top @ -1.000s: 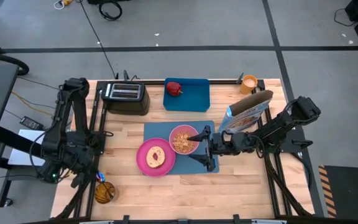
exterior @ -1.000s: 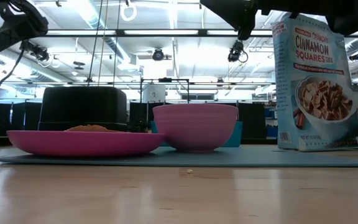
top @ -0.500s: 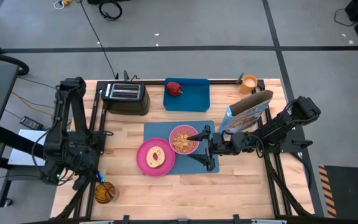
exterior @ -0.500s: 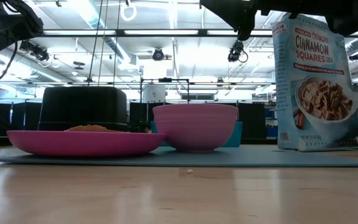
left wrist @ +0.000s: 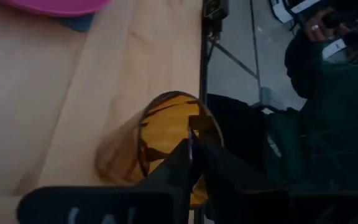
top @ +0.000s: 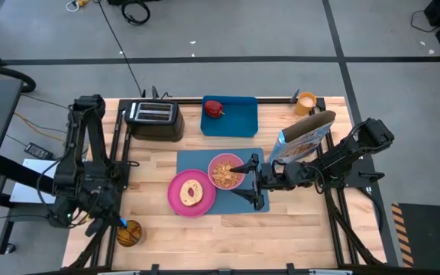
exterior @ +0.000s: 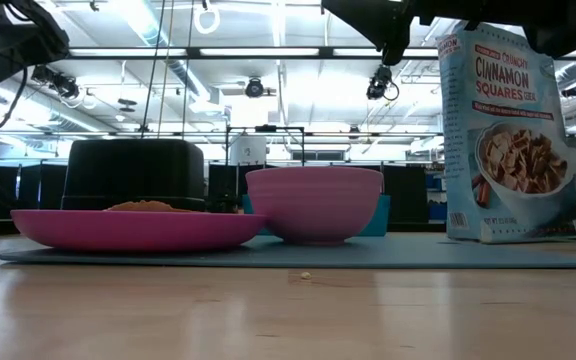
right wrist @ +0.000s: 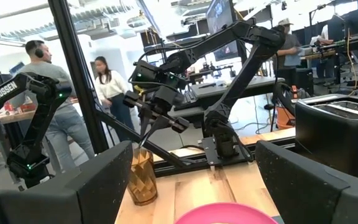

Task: Arrange a breakfast setting
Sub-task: Put the iridescent spoon on the blue placemat

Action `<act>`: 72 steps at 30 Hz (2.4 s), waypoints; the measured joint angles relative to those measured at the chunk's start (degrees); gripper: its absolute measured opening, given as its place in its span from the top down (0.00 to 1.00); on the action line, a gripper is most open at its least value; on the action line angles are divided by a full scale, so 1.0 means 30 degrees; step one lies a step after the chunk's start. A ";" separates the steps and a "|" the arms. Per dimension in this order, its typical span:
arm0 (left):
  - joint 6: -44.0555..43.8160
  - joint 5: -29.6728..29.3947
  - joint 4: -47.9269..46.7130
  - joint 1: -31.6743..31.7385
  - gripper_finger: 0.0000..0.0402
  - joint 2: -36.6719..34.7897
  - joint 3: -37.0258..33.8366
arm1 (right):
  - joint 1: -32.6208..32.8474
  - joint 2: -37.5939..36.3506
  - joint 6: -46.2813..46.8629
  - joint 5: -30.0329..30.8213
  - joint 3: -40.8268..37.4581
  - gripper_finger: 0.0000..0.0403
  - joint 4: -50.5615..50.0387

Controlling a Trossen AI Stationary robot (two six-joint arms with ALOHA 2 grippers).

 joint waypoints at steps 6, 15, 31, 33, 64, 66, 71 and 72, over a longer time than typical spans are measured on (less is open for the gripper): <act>0.1049 -0.0413 0.0468 0.0007 0.91 0.0000 0.0412 | 0.0000 0.0000 0.0000 0.0000 0.0000 0.14 0.0000; 0.3348 -0.0485 0.0564 0.0482 0.97 0.0000 0.1550 | 0.0022 0.0000 0.0002 -0.0729 0.0007 0.14 0.0002; 0.6331 0.1795 -0.2296 0.2218 0.96 0.0000 0.5975 | 0.0022 -0.0004 0.0014 -0.2149 0.0007 0.14 -0.0009; 0.6744 0.2118 -0.3454 0.2513 0.96 0.0000 0.6679 | 0.0022 0.0000 0.0076 -0.2238 0.0007 0.14 -0.0016; 3.5137 0.5123 0.0618 0.9627 0.97 0.3826 0.8562 | -0.1374 0.6827 0.1387 -0.9168 1.4223 0.14 -1.2453; 3.6253 0.5570 0.1264 1.0548 0.97 0.4604 0.8077 | -0.1547 0.7505 0.0462 -0.9590 1.5268 0.14 -1.3400; 3.7729 0.7074 0.1777 1.2791 0.97 0.6321 0.7708 | -0.1932 0.9225 -0.0109 -1.0511 1.6757 0.14 -1.4307; 3.8159 0.7421 0.1932 1.3175 0.97 0.6586 0.7708 | -0.1993 0.9629 -0.0109 -1.0993 1.6896 0.14 -1.4294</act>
